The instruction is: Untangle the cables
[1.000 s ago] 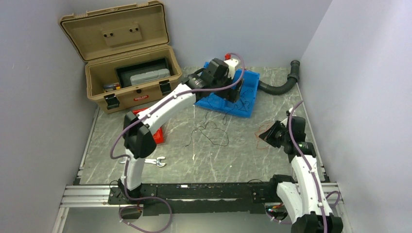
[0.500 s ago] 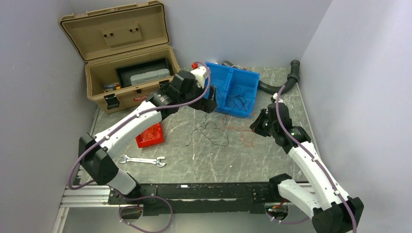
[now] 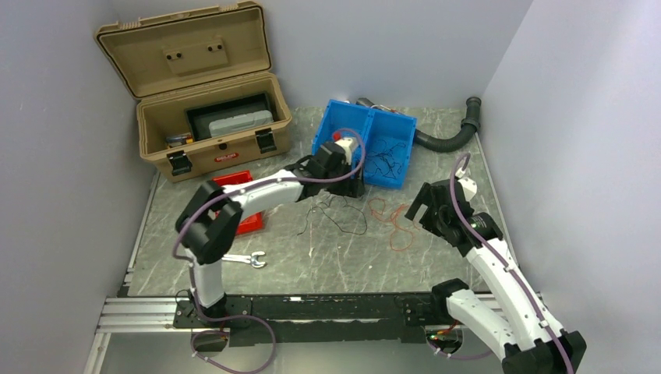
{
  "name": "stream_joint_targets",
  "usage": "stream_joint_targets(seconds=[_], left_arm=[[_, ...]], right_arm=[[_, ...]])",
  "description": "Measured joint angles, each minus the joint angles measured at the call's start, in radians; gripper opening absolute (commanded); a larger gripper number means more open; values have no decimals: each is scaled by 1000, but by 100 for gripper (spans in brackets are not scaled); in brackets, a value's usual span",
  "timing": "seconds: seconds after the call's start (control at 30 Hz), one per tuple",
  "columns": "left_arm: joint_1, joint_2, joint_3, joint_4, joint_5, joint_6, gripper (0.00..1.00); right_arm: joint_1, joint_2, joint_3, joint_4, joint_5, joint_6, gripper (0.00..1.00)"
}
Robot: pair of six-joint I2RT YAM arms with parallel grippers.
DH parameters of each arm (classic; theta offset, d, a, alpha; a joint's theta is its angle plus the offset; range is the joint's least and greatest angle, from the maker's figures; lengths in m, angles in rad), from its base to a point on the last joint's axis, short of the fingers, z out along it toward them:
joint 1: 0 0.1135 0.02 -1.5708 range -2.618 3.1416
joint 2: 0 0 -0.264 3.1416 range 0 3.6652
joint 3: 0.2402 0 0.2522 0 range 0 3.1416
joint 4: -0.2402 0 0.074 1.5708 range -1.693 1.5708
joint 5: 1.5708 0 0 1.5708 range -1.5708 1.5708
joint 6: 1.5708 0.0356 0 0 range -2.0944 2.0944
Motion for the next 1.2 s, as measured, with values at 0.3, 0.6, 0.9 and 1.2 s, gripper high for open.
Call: stream_joint_targets(seconds=[0.3, 0.6, 0.9, 1.2], left_arm=[[-58, 227, 167, 20, -108, 0, 60], [-49, 367, 334, -27, -206, 1, 51], [-49, 418, 375, -72, -222, 11, 0], [-93, 418, 500, -227, -364, 126, 0]], right_arm=[[0, -74, -18, 6, -11, 4, 100], [0, -83, -18, 15, -11, 4, 100], [0, -88, -18, 17, -10, 4, 100], [0, -85, -19, 24, -10, 5, 100]])
